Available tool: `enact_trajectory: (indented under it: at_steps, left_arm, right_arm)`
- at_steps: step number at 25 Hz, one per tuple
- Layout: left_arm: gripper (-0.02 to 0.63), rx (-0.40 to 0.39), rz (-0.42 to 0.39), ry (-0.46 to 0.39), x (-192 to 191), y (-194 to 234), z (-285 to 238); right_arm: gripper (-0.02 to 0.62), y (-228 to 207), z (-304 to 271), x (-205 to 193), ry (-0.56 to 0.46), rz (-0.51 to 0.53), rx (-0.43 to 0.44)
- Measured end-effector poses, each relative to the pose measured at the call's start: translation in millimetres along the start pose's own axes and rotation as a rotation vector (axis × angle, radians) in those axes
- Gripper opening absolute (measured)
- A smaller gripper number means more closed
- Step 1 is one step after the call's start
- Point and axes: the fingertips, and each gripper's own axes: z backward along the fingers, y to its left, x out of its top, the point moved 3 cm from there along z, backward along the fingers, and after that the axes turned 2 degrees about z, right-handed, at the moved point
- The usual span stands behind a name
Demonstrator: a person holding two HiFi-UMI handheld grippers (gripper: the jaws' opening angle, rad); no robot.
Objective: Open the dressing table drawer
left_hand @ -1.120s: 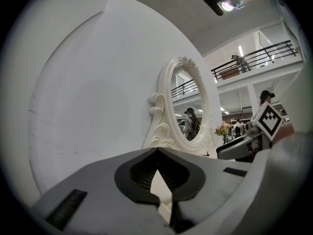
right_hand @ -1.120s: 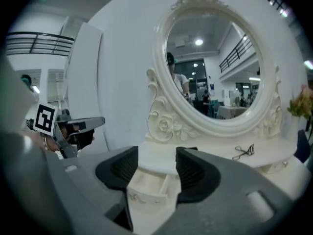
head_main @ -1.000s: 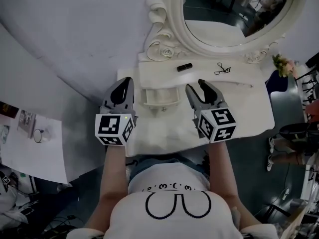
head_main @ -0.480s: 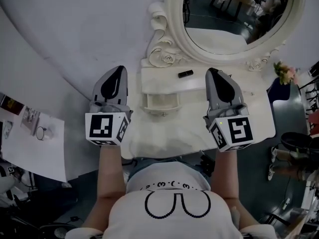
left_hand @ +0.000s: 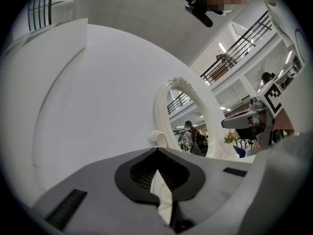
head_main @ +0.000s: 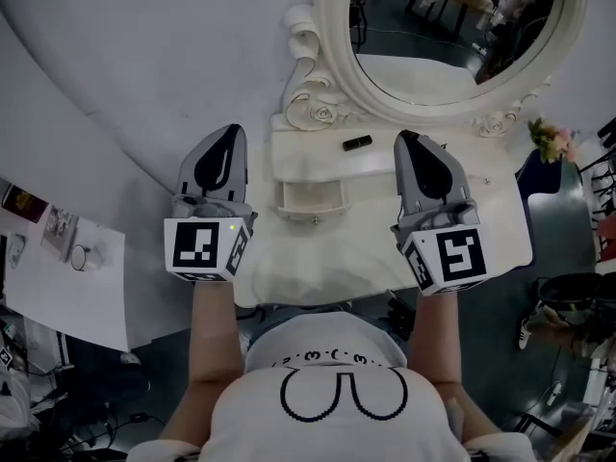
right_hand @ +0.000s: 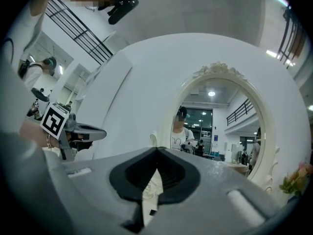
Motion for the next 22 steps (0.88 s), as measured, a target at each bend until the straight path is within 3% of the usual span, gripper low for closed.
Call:
enact_trajectory:
  at_steps: [22]
  left_arm:
    - [-0.002, -0.012, 0.004, 0.0, -0.1, -0.3, -0.2]
  right_arm:
    - [-0.003, 2.8, -2.6, -5.3, 0.039, 0.02, 0.009]
